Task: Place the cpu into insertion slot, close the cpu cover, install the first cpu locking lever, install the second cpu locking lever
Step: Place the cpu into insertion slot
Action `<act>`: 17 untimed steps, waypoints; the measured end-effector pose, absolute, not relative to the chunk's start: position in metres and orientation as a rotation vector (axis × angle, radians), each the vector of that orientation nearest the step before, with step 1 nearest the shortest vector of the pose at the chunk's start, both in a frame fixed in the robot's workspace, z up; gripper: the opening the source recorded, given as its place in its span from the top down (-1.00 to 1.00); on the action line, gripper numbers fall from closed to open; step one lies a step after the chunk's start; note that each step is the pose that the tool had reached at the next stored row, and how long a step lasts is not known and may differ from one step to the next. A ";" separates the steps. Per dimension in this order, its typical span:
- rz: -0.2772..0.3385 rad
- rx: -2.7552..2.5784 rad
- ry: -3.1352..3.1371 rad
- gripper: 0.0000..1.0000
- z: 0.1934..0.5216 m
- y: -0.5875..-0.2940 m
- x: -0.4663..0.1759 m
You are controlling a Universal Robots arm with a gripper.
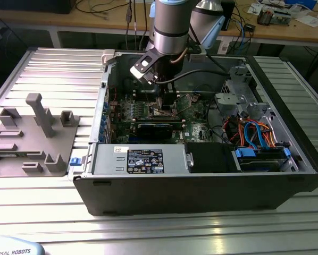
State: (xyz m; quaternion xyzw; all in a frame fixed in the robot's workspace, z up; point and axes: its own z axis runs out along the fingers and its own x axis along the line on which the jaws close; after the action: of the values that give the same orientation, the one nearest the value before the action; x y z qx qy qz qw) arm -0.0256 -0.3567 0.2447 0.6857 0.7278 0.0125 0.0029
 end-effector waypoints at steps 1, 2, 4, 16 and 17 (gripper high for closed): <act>0.039 2.160 2.273 -0.08 0.245 -0.357 -0.026; 0.039 2.172 2.261 -0.08 0.244 -0.357 -0.026; 0.039 2.194 2.240 -0.08 0.244 -0.357 -0.026; 0.039 2.207 2.226 -0.08 0.243 -0.357 -0.026; 0.039 2.207 2.226 -0.08 0.243 -0.357 -0.026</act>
State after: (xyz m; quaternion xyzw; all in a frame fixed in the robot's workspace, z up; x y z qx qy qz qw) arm -0.0255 -0.3567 0.2428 0.7041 0.7100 0.0124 0.0032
